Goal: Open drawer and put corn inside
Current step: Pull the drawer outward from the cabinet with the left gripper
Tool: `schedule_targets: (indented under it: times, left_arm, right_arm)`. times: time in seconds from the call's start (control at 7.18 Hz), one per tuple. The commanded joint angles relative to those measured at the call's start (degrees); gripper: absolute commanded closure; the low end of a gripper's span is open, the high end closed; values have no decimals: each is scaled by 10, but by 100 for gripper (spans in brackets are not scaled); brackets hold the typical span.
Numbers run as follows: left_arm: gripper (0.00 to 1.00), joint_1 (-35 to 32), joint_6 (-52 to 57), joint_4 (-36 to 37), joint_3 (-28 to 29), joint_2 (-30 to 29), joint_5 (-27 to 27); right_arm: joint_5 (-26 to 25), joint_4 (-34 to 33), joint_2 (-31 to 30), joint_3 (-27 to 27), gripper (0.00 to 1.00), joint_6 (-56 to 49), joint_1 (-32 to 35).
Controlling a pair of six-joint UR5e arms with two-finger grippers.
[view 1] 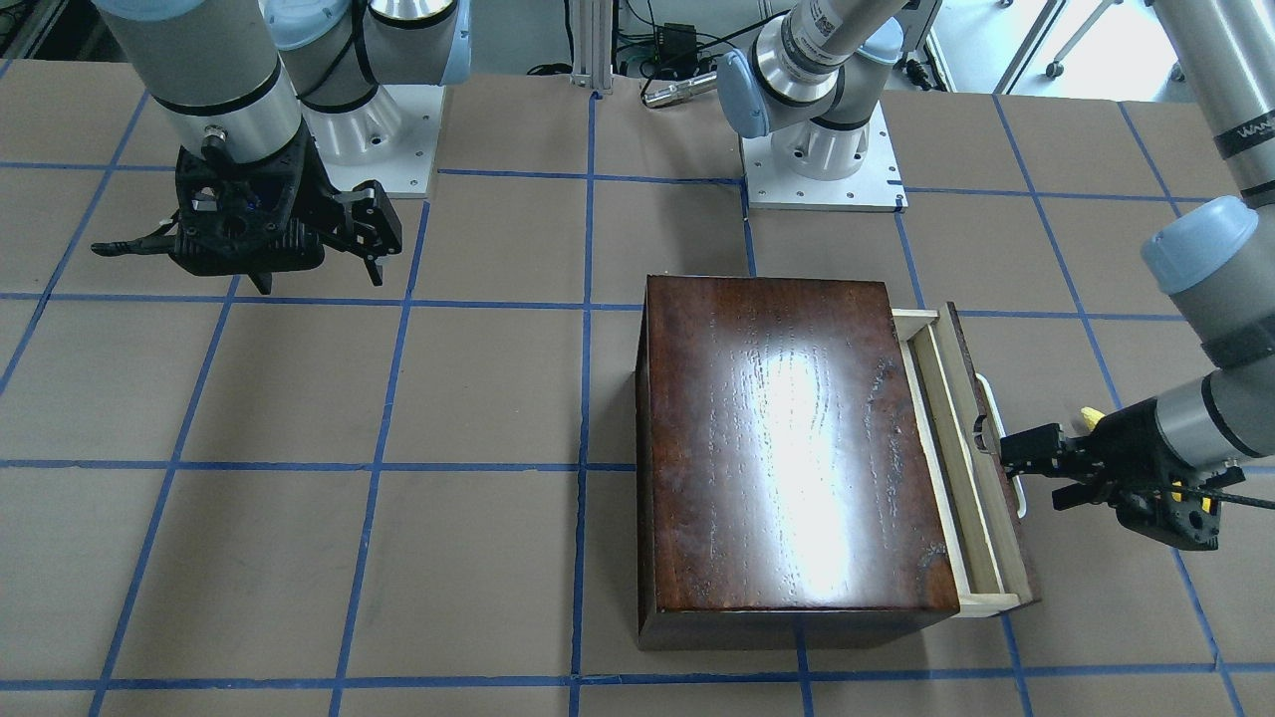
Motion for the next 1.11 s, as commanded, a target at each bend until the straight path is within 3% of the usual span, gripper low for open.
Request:
schedule_targets:
  times: [0.0, 0.97]
  left_arm:
    - [0, 1, 2, -10, 21, -4, 0]
    - [0, 29, 14, -12, 28, -15, 15]
  right_arm:
    - [0, 0, 0, 0, 0, 0, 1]
    - [0, 0, 0, 1, 0, 0, 1]
